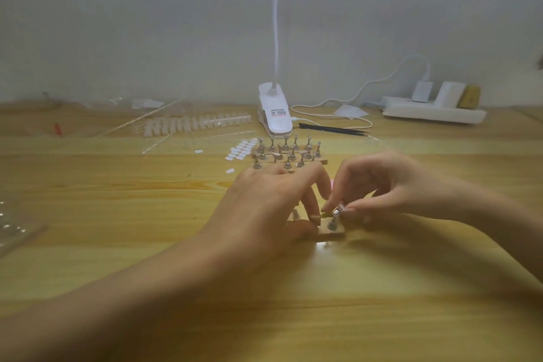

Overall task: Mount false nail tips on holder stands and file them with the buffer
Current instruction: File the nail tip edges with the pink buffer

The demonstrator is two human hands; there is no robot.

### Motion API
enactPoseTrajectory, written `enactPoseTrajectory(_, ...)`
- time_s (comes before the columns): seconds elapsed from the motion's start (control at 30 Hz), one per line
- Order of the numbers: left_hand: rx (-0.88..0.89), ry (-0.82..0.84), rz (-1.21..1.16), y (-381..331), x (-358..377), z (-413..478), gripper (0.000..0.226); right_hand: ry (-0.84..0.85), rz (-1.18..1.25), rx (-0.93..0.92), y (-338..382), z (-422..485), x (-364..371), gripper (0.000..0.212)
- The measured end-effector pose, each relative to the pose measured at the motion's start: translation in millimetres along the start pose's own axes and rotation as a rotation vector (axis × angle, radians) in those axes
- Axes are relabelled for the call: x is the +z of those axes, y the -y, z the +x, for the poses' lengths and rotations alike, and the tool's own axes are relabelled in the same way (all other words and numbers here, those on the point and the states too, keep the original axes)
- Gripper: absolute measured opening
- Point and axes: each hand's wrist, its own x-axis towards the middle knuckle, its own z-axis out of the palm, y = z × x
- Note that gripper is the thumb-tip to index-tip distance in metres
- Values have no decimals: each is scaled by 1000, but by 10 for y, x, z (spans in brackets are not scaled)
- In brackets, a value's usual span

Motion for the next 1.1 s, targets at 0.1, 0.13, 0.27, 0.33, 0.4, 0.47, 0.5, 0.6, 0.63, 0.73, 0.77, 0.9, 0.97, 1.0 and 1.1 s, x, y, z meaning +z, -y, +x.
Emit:
enactPoseTrajectory(0.1, -14, -38, 29, 7, 32, -1, 49, 38, 30, 25, -2, 1, -6, 12)
enactPoseTrajectory(0.13, -19, -51, 34, 14, 45, -4, 49, 43, 24, 23, 3, 2, -8, 13)
enactPoseTrajectory(0.27, -52, -77, 23, 16, 73, -13, 45, -15, -18, 16, 63, 12, 16, 10)
enactPoseTrajectory(0.33, -60, -94, 10, 17, 79, -6, 39, -126, -63, -13, 106, 23, 70, 19)
enactPoseTrajectory(0.4, -74, -107, -9, 20, 86, -2, 40, -218, -78, -79, 152, 28, 154, 20)
enactPoseTrajectory(0.47, -78, -117, -20, 36, 100, -4, 44, -275, -119, -142, 171, 23, 259, 16)
enactPoseTrajectory(0.5, -75, -123, -12, 43, 105, -6, 45, -301, -164, -166, 169, 22, 309, 15)
enactPoseTrajectory(0.6, -72, -136, 10, 56, 101, -11, 47, -360, -225, -202, 148, 15, 429, 16)
enactPoseTrajectory(0.63, -71, -138, 7, 62, 100, -11, 48, -372, -223, -208, 141, 14, 453, 16)
enactPoseTrajectory(0.73, -73, -141, -10, 84, 100, -19, 53, -386, -220, -219, 125, 14, 499, 13)
enactPoseTrajectory(0.77, -75, -141, -13, 91, 100, -19, 56, -389, -218, -221, 121, 13, 509, 13)
enactPoseTrajectory(0.9, -80, -138, -30, 113, 96, -17, 61, -393, -225, -221, 121, 8, 522, 12)
enactPoseTrajectory(0.97, -78, -126, -45, 118, 92, -16, 64, -391, -232, -228, 126, 10, 516, 11)
enactPoseTrajectory(1.0, -77, -117, -51, 118, 89, -15, 67, -392, -236, -232, 128, 12, 513, 11)
enactPoseTrajectory(1.1, -75, -100, -53, 114, 86, -13, 75, -393, -224, -223, 125, 12, 513, 10)
